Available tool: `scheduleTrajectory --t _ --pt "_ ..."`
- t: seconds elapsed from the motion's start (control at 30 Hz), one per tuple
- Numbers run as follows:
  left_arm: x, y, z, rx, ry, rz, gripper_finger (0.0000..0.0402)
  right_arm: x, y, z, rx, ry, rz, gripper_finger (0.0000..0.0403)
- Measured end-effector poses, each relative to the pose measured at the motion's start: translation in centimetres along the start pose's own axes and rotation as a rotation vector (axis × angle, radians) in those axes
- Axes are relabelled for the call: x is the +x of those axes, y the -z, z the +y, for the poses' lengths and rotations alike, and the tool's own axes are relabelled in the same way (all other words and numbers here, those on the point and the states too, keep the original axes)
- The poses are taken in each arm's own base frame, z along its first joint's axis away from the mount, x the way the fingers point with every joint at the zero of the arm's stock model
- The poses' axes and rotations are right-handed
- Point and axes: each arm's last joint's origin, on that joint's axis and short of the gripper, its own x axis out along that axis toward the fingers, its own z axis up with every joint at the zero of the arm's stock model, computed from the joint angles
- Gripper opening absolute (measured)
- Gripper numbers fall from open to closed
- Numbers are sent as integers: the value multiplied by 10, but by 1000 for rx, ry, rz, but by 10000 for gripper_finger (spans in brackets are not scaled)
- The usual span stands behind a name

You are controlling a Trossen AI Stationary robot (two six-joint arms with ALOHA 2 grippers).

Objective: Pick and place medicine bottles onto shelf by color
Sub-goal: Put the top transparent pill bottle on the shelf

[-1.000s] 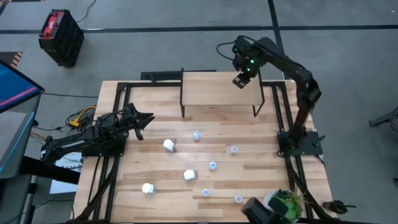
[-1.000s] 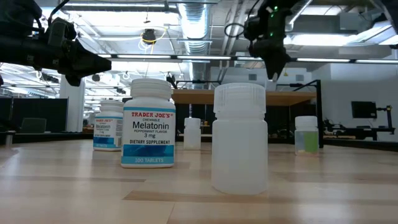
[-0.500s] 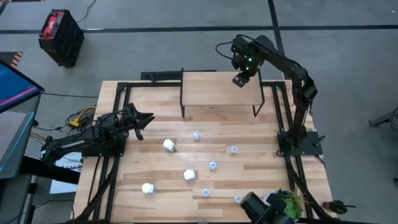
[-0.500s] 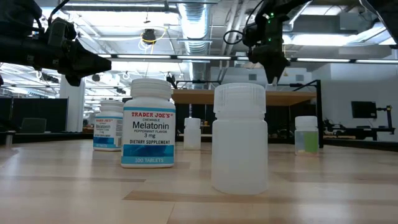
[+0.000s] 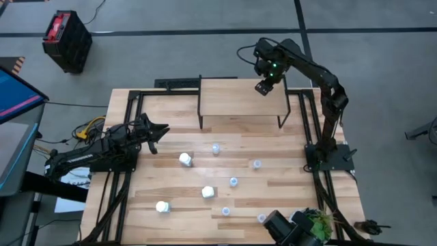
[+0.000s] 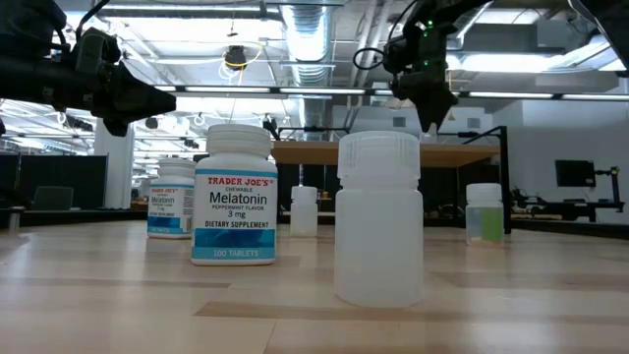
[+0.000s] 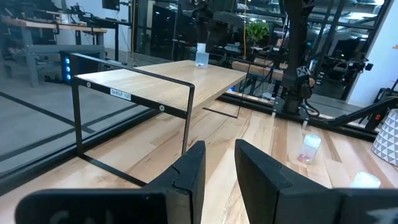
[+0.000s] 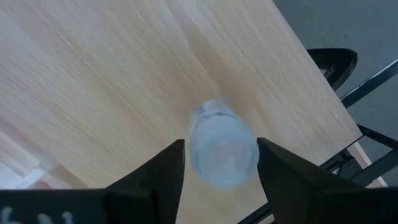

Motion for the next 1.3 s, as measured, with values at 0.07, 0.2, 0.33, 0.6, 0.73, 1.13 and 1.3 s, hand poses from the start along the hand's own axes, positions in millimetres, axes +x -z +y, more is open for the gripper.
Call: scheduleTrajectory --t 0.07,0.2,0.33,0.6,0.73,1.13,1.3 --pt "0 0 0 0 0 0 75 0 0 0 0 1 -4 220" --pt "0 0 0 0 0 0 75 0 -1 0 -3 1 -6 218" --pt "0 0 0 0 0 0 75 0 -1 0 -8 4 -13 213" --pt "0 0 0 0 0 0 75 -13 -6 -1 -6 17 -87 207" --pt "0 0 0 0 0 0 75 -31 -9 -2 -3 27 -169 208" --pt "0 0 0 0 0 0 75 -84 11 23 -3 7 -257 201" --pt "0 0 0 0 0 0 75 -109 38 50 -78 -19 -323 196"
